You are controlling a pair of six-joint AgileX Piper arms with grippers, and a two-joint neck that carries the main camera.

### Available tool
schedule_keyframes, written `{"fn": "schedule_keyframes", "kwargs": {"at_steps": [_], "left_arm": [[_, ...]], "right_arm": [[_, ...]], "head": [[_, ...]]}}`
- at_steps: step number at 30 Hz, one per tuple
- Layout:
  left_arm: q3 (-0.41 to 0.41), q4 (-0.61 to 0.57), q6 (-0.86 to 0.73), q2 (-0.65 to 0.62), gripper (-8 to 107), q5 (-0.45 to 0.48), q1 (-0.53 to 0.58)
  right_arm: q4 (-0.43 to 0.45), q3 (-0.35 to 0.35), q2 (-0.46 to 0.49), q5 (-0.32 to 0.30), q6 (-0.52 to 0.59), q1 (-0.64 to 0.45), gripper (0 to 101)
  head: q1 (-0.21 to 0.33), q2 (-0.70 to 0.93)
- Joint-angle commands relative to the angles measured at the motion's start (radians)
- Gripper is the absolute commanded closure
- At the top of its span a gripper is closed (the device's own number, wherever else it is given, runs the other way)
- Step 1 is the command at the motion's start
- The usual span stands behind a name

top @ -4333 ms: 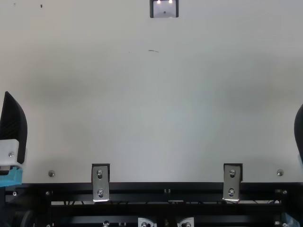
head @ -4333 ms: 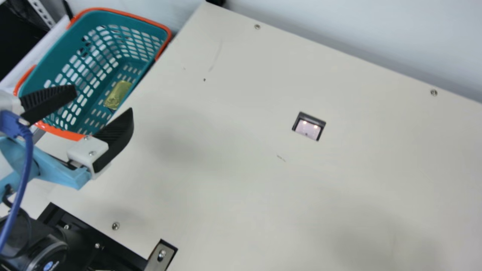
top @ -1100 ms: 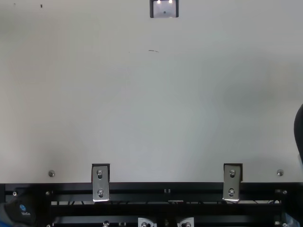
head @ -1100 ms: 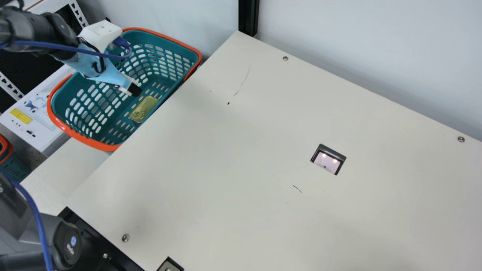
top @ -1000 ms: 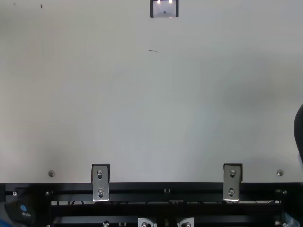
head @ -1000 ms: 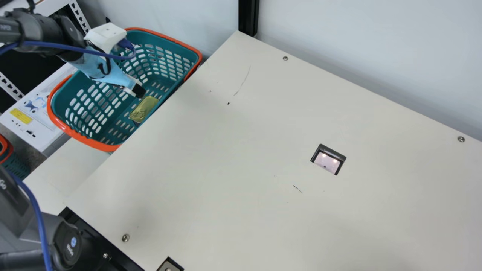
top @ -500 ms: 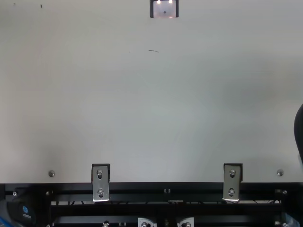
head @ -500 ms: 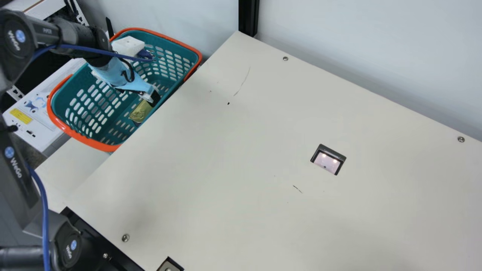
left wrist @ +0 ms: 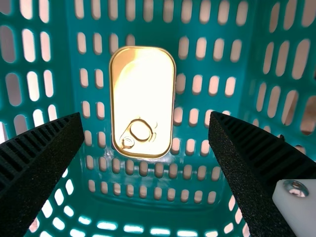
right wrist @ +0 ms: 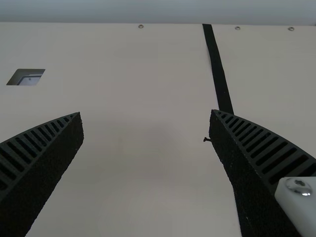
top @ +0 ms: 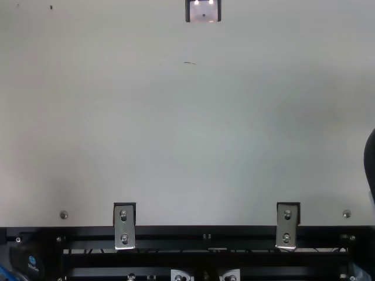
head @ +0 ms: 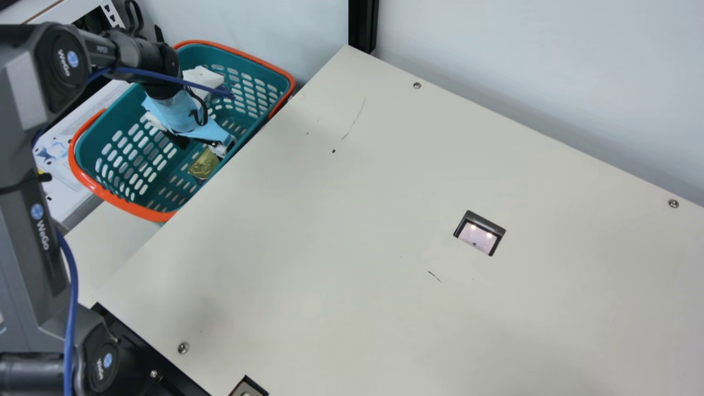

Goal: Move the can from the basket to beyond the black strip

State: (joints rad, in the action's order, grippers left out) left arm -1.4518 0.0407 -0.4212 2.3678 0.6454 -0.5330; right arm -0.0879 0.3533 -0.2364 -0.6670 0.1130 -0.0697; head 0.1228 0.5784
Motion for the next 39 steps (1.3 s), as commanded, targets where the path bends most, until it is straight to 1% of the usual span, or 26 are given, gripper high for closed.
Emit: {"fn": "schedule_keyframes", "kwargs": {"at_steps": [1,12,20,26,36,37,38,39], "left_arm": [[-0.025,-0.004,-0.013,0.015,9,0.026,0.002],[-0.179,0.002,-0.056,0.121,9,0.124,0.005],[-0.255,-0.023,-0.095,0.183,9,0.146,0.001],[-0.265,-0.045,-0.111,0.207,9,0.132,0.003],[-0.234,-0.04,-0.105,0.224,9,0.076,-0.002],[-0.23,-0.039,-0.103,0.226,20,0.067,-0.003],[-0.226,-0.038,-0.1,0.227,62,0.058,-0.005],[-0.223,-0.039,-0.1,0.228,89,0.05,-0.007]], "right_arm": [[0.0,0.0,0.0,0.0,0.0,0.0,0],[0.0,0.0,0.0,0.0,0.0,0.0,0],[0.0,0.0,0.0,0.0,0.0,0.0,0],[0.0,0.0,0.0,0.0,0.0,0.0,0],[0.0,0.0,0.0,0.0,0.0,0.0,0],[0.0,0.0,0.0,0.0,0.0,0.0,0],[0.0,0.0,0.0,0.0,0.0,0.0,0],[0.0,0.0,0.0,0.0,0.0,0.0,0]], "head": [[0.021,0.014],[0.021,0.014],[0.021,0.014],[0.021,0.014],[0.021,0.014],[0.021,0.014],[0.021,0.014],[0.021,0.014]]}}
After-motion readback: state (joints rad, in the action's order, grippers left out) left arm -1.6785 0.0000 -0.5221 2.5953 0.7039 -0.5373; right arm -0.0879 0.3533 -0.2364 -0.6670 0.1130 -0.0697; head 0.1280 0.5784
